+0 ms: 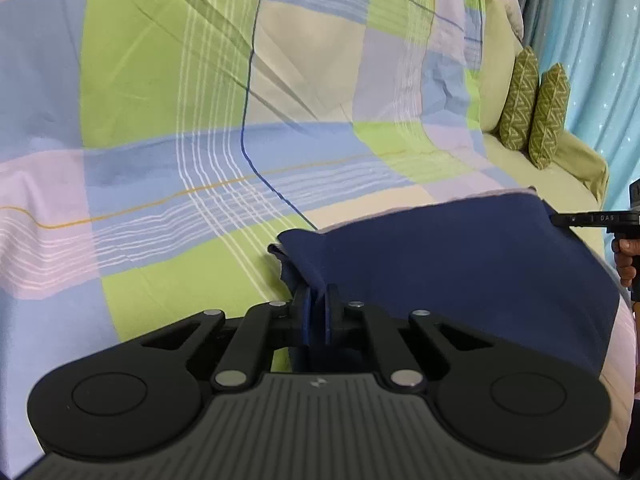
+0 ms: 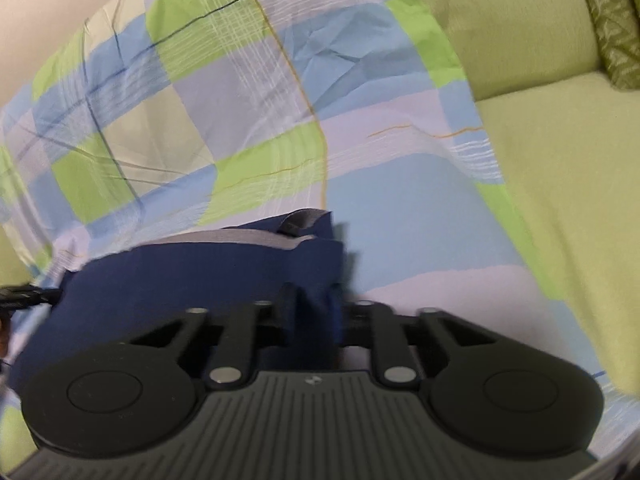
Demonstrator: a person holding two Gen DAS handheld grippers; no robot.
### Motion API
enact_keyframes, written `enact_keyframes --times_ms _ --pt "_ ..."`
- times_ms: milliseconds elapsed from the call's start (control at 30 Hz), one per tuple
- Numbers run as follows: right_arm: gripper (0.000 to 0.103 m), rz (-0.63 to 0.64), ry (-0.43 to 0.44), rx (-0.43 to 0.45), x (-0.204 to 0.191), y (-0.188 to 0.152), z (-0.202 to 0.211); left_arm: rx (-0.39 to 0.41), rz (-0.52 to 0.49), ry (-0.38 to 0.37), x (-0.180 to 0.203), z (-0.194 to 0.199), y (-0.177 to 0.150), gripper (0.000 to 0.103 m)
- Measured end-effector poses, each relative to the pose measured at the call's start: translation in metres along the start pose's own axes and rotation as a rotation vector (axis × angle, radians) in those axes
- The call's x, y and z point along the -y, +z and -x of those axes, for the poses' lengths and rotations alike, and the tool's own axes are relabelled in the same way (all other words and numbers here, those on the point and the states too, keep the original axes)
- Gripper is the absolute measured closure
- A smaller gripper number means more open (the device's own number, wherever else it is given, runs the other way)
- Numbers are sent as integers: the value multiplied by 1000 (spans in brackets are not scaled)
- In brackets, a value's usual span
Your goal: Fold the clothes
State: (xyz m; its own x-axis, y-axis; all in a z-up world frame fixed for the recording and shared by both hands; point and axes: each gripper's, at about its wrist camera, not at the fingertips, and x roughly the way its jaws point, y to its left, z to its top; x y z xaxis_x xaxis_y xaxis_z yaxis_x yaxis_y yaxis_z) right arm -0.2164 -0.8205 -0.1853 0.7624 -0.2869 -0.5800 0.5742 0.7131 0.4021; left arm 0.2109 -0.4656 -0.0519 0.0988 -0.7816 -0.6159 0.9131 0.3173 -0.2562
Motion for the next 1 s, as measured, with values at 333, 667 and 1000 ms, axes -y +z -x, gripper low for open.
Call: enact_keyframes --times_ms 333,667,1000 --pt "99 82 -30 47 -17 17 -4 -17 85 29 -18 -3 -7 103" --pt "75 189 -133 96 -32 -6 40 -35 13 131 6 58 -27 62" --pt "62 1016 -166 43 -143 -130 97 -25 -773 260 145 106 -124 53"
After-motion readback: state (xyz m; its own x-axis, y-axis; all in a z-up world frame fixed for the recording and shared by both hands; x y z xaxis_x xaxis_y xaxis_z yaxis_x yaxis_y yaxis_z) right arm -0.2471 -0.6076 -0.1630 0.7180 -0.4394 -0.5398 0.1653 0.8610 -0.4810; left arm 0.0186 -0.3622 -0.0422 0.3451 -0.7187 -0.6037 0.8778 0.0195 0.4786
